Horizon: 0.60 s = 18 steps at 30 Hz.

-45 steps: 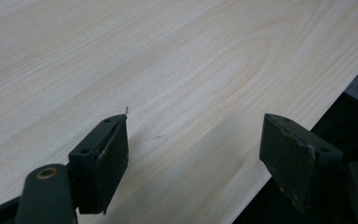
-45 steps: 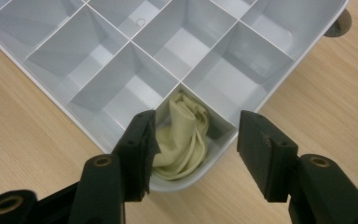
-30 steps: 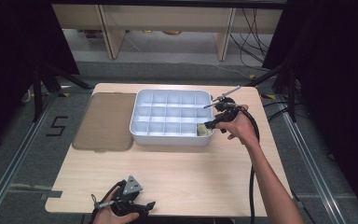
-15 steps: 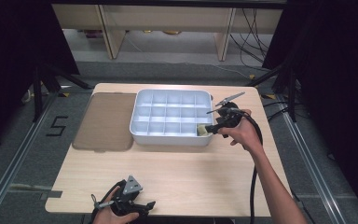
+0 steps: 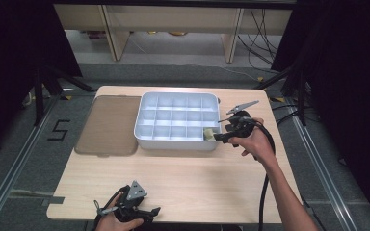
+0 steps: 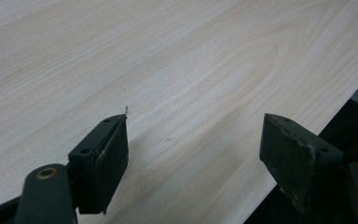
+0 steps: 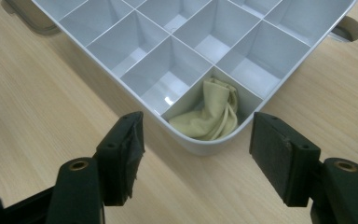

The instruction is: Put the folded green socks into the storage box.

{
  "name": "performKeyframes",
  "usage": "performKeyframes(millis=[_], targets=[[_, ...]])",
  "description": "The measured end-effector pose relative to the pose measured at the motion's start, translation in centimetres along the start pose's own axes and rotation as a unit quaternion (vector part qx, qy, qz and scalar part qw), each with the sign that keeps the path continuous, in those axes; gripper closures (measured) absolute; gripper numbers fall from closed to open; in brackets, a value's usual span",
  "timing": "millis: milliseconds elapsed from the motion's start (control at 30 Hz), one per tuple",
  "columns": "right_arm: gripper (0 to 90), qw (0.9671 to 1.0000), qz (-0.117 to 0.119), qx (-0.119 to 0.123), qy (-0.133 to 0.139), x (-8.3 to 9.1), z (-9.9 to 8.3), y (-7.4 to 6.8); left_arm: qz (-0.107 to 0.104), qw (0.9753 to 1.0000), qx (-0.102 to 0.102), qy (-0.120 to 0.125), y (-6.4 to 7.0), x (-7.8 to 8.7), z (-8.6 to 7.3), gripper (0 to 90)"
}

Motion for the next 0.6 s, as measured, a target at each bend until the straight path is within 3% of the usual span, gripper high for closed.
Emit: performKeyframes(millis=[133, 167, 267, 433, 533, 600], targets=[[34.8, 0.9998, 0.005, 0.014, 0.015, 0.1, -0.8, -0.5, 0.001, 1.0, 0.009, 0.002, 0.0, 0.1, 0.0, 23.2], [34.8, 0.9998, 0.005, 0.014, 0.015, 0.1, -0.8, -0.5, 0.0, 1.0, 0.001, 0.001, -0.1, 0.1, 0.0, 23.2], [34.7, 0.9998, 0.018, 0.001, 0.013, 0.4, -1.5, -1.1, 0.001, 0.9999, 0.01, 0.003, 0.0, 0.0, -0.1, 23.2], [34.6, 0.9996, 0.017, 0.009, 0.02, 0.6, -2.1, -1.2, -0.001, 1.0, 0.001, 0.0, 0.0, 0.0, 0.0, 23.2], [34.4, 0.9989, 0.02, 0.013, 0.04, 0.6, -2.8, -1.4, 0.001, 0.9999, 0.011, 0.002, 0.0, 0.0, -0.1, 23.2], [34.4, 0.9993, 0.022, 0.004, 0.029, 0.8, -3.1, -1.6, -0.002, 1.0, 0.005, 0.001, -0.1, 0.0, -0.1, 23.2]])
Point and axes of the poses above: each handheld gripper's, and its own axes: x roughly backward along the jaws, z roughly out of its top, y roughly to its right, the point moved 1 cm from there along -x, roughly forward along the jaws, and after that the axes turned 15 degrees about y, right-handed, at the moved point
